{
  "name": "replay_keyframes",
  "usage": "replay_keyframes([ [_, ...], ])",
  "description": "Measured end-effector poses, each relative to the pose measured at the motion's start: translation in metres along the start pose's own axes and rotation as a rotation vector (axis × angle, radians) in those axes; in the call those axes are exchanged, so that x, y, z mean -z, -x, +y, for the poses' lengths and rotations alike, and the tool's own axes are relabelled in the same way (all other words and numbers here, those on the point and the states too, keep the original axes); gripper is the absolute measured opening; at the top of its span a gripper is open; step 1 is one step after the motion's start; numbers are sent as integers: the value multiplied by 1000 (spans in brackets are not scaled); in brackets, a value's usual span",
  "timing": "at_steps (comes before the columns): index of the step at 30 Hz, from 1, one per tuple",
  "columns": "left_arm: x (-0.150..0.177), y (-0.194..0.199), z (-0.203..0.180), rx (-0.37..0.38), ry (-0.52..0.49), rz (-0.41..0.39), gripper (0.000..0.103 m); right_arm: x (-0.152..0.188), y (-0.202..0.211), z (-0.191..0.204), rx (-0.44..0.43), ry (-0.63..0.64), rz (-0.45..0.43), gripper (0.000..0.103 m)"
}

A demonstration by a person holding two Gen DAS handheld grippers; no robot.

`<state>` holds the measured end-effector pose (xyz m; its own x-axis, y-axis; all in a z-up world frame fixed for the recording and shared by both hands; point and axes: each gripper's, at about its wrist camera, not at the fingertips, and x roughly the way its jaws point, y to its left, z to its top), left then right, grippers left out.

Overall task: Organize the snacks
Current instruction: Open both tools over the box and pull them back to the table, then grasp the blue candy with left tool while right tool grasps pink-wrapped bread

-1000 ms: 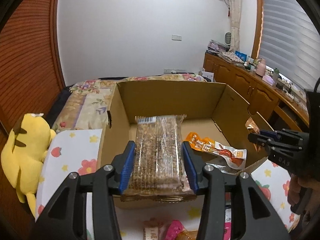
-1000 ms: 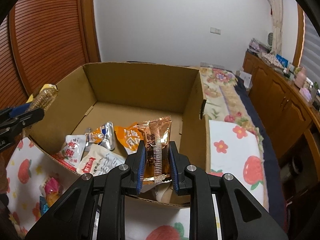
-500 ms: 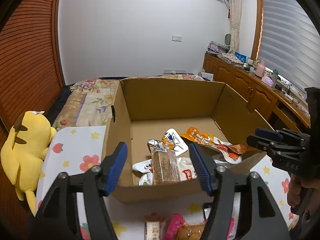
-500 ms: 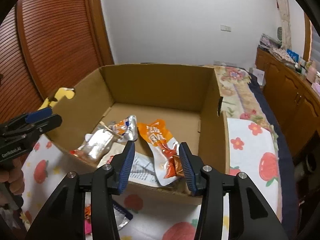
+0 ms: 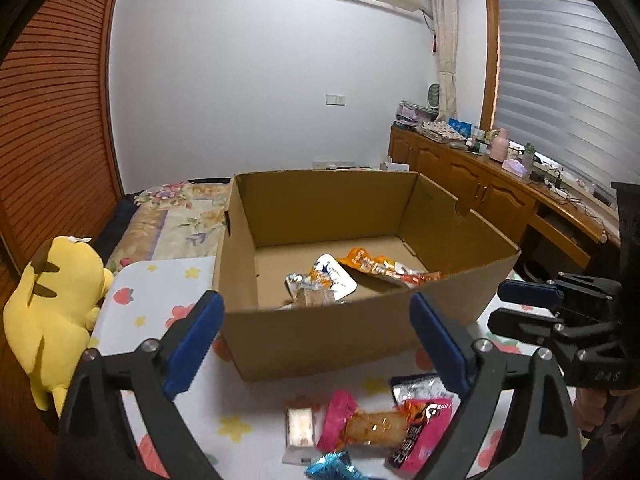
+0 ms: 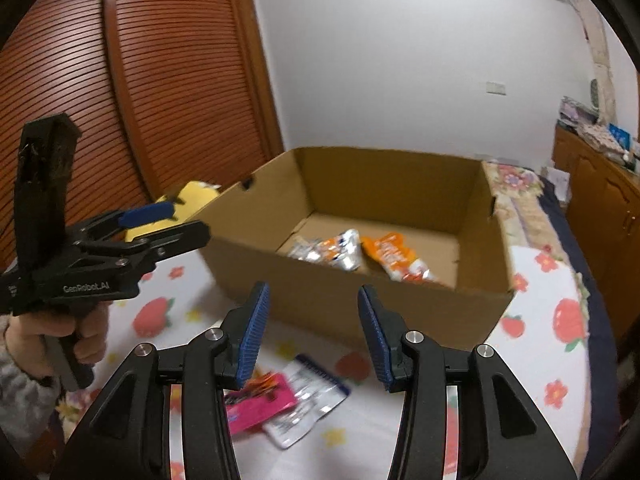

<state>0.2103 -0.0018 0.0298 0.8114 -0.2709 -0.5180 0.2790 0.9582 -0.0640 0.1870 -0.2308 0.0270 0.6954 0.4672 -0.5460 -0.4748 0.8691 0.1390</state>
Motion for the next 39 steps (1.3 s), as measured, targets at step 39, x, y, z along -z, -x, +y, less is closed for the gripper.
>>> replay_keyframes([
  [39, 122, 21, 32, -10, 101, 189, 94, 50, -116, 71, -58, 231, 370, 49],
])
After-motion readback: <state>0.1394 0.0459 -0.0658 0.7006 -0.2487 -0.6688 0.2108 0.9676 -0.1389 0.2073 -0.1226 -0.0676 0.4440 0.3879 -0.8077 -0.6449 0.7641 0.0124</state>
